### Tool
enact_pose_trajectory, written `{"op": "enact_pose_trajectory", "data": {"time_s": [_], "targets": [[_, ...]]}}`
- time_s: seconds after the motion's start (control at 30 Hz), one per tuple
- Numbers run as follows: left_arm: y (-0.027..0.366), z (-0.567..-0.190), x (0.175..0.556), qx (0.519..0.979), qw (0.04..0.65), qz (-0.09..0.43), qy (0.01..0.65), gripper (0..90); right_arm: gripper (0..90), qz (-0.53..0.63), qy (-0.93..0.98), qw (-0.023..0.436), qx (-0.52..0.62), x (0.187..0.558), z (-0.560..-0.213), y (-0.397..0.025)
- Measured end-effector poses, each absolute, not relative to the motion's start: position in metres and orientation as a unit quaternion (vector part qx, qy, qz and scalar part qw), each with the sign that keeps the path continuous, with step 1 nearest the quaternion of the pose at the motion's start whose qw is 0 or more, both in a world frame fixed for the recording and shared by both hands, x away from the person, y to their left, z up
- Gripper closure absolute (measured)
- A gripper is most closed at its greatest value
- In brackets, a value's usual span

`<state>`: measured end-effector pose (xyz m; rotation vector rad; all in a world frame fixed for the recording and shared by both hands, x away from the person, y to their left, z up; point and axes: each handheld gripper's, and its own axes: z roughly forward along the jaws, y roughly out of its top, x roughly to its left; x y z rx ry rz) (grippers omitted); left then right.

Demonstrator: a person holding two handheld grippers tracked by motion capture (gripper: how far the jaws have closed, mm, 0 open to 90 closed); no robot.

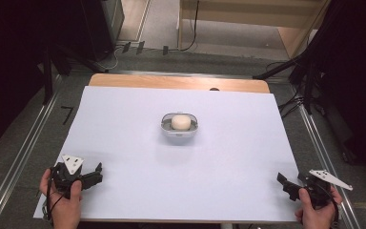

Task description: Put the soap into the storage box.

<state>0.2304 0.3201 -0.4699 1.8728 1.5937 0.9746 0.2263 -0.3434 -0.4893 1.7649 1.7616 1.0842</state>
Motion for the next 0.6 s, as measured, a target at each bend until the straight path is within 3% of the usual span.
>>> {"op": "enact_pose_trajectory", "data": {"time_s": [0.6], "targets": [[0.3193, -0.4699, 0.2295, 0.681, 0.243, 0.367, 0.585, 4.4, 14.5, 0.396, 0.636, 0.215, 0.626, 0.2244, -0.492, -0.3406]]}}
